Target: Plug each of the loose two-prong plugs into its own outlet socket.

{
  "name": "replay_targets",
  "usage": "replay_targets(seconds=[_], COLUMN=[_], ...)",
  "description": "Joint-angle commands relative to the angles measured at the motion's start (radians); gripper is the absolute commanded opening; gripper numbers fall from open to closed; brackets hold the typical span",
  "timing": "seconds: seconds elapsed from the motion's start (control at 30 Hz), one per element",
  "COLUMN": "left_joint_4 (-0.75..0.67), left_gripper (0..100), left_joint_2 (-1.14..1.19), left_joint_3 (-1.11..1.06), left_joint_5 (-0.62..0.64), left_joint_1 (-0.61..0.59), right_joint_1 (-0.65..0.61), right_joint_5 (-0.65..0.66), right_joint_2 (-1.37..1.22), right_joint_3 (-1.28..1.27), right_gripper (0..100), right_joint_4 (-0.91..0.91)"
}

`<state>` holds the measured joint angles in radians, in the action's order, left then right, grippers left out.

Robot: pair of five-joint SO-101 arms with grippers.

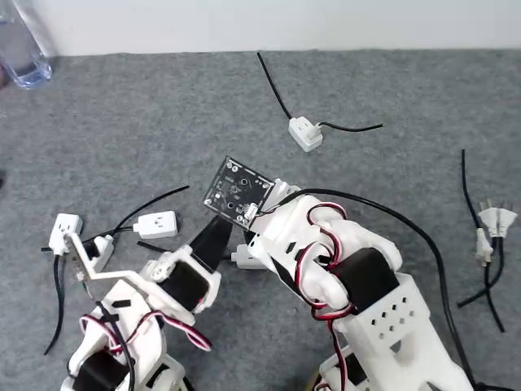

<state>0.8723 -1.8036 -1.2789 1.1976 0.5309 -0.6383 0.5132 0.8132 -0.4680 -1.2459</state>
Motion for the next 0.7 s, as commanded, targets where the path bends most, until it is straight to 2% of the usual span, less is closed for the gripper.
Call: replay_targets(seconds=[0.0,0.2,0.67], left_joint_4=[0.034,0.095,0.101], left_gripper=[1,1,1], left_joint_2=[-0.008,-0.008,-0.008], left_joint_3=[-0.001,0.002,0.001], left_joint_5=[-0.014,-0.041,-0.041], left_joint_1=[0.04,0.049,0.046], right_joint_1=[-0.022,-0.105,-0.116], right_joint_5=[0.011,0.014,0.04], right_joint_2=[0.013,0.007,0.018], right_joint_3=[0.011,0.051,0.031], right_gripper=[0.9,0.9,0.9], right_joint_4=[0.016,-0.031,-0.096])
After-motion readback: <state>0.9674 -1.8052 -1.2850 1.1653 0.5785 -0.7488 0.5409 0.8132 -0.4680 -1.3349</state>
